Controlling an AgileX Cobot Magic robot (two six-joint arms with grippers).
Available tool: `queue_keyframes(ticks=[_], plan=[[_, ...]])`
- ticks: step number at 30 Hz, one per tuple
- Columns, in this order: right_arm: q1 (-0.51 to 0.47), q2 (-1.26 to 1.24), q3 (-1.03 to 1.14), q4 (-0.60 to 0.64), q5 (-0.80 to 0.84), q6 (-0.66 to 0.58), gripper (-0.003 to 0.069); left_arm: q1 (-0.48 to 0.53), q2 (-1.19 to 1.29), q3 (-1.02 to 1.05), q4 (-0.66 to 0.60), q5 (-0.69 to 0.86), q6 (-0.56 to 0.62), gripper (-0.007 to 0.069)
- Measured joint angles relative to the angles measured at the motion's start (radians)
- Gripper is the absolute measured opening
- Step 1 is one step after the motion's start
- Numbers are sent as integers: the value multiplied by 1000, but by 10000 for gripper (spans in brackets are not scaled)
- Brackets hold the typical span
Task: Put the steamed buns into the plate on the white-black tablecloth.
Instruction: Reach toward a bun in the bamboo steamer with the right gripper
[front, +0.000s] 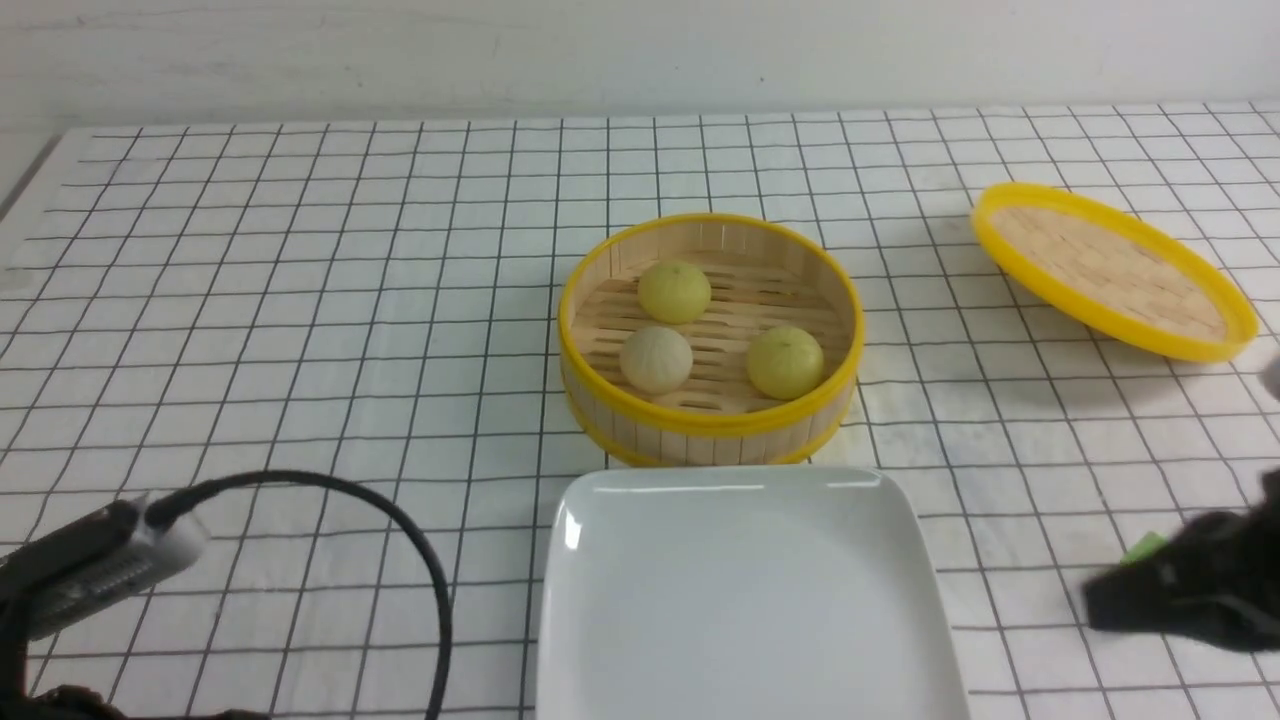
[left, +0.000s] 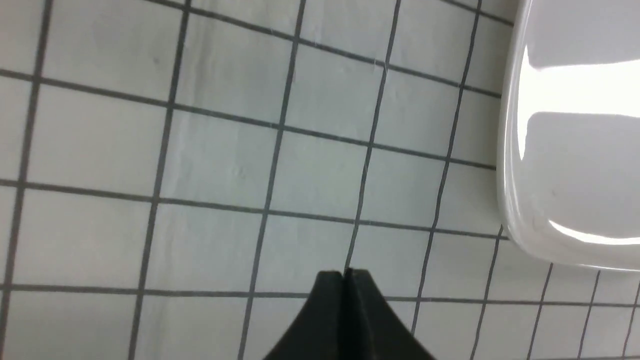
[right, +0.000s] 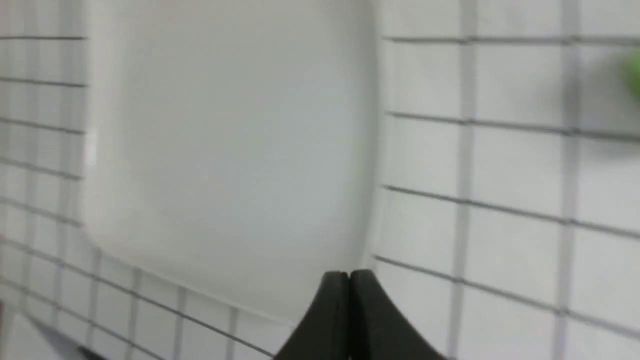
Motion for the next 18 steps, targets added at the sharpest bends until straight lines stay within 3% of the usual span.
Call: queue_keyframes(ticks=[2, 6, 8, 14, 18], plan=[[66, 123, -84, 70, -26, -84, 55, 0, 36, -2, -4, -10, 13, 14], [149, 287, -236, 57, -81, -104, 121, 0, 50, -4, -4, -40, 18, 38], [211, 424, -387, -41, -141, -67, 192, 0, 50, -5, -4, -55, 20, 63], [251, 671, -653, -276, -229, 63, 336, 0, 50, -5, -3, -68, 21, 122], [252, 808, -765, -381, -295, 92, 374, 0, 50, -5, -3, -85, 19, 159]])
